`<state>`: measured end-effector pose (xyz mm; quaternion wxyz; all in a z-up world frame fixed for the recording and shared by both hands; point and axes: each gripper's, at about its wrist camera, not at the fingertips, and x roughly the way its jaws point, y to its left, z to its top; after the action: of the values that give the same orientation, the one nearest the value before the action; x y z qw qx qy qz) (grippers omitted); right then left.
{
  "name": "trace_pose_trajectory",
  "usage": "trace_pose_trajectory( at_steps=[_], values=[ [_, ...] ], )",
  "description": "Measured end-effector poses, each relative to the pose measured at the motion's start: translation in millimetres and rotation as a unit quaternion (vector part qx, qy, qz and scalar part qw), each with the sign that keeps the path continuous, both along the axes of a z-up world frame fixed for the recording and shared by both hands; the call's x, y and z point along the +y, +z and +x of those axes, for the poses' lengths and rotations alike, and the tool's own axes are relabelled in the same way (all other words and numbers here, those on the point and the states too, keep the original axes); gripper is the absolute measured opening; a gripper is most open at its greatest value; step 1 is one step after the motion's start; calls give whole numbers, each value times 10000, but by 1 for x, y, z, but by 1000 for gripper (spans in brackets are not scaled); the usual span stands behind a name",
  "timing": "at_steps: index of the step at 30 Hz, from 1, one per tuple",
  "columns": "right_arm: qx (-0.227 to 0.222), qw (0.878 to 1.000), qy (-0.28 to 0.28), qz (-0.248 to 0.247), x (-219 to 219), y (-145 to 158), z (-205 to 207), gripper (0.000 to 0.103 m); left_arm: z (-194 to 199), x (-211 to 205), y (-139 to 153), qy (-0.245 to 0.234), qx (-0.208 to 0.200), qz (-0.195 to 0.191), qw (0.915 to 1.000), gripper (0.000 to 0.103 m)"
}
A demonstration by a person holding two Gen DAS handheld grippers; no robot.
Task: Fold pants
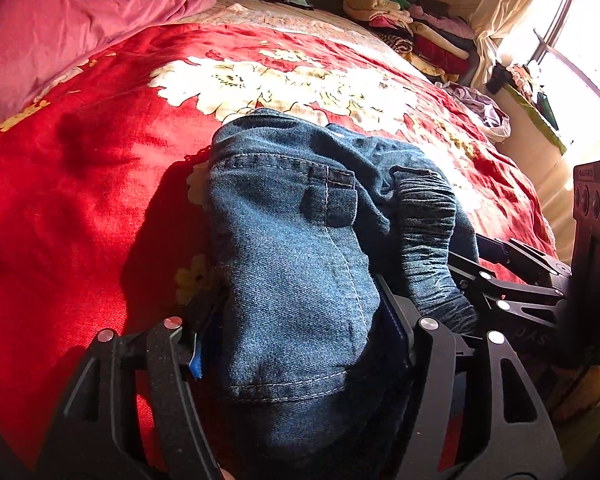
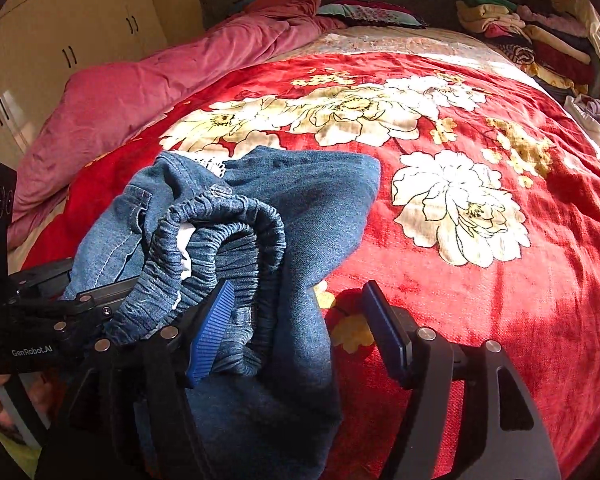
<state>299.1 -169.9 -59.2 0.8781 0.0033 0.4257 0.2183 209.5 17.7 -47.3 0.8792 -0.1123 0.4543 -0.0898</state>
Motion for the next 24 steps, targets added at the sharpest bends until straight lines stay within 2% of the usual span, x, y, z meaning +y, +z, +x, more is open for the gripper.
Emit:
trace_pose_trajectory(
  at_steps=[11,13,14,22,24],
  values=[
    [-284,9996,-88,30,-7,21,-22,68,-9,2,13,43,-69,27,10000,61],
    [-417,9991,-104,59,-10,28,-30,73,-15,3,22,76,-154,16,9999,64],
    [-490,9987,-108,63,-11,33,-33,83,-17,4,26,84,-199,4,9998,67],
    [-934,9954,-106,212,-19,64,-60,83,-39,5,62,171,-552,139,9982,84],
    [-1026,9944,-97,235,-20,71,-67,83,-44,5,70,223,-633,192,9976,92]
  ],
)
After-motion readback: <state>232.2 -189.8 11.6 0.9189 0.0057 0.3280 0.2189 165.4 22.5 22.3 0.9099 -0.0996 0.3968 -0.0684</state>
